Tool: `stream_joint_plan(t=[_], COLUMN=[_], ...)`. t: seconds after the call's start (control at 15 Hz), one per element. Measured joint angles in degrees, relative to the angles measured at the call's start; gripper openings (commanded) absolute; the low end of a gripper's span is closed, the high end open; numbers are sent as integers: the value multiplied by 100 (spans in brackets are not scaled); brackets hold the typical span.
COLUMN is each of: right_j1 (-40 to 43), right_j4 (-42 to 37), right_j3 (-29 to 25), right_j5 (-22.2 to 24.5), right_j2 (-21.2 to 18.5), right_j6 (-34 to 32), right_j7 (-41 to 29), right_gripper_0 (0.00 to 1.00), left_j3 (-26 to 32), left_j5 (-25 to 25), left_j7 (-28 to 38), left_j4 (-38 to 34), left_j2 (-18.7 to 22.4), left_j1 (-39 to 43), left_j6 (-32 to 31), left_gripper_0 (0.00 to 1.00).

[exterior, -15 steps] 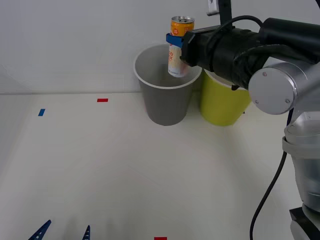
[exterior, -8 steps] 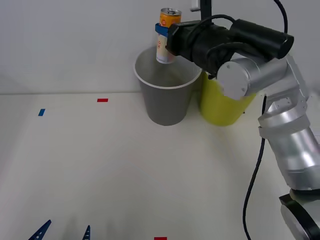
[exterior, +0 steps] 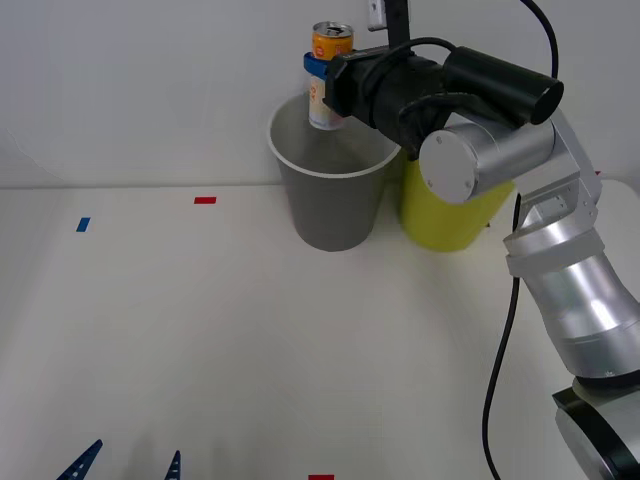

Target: Put cans in the gray bin and PET bottles in the light green bin.

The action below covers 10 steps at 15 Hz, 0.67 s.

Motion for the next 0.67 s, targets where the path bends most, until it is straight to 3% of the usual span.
stream_joint_plan(t=[0.33, 0.67], right_j1=[141, 1317], right_j4=[-75, -1598], right_j3=[47, 203], right_j5=[12, -15], right_j2=[43, -490], right_j6=[-91, -169], right_j7=[160, 206], right_gripper_0=[100, 100], left_j3=[0, 0], left_j5=[0, 0], left_j7=[0, 0], left_j4=[0, 0], left_j2=[0, 0], left_j1=[0, 0], left_j6=[0, 0], left_gripper_0=[100, 100])
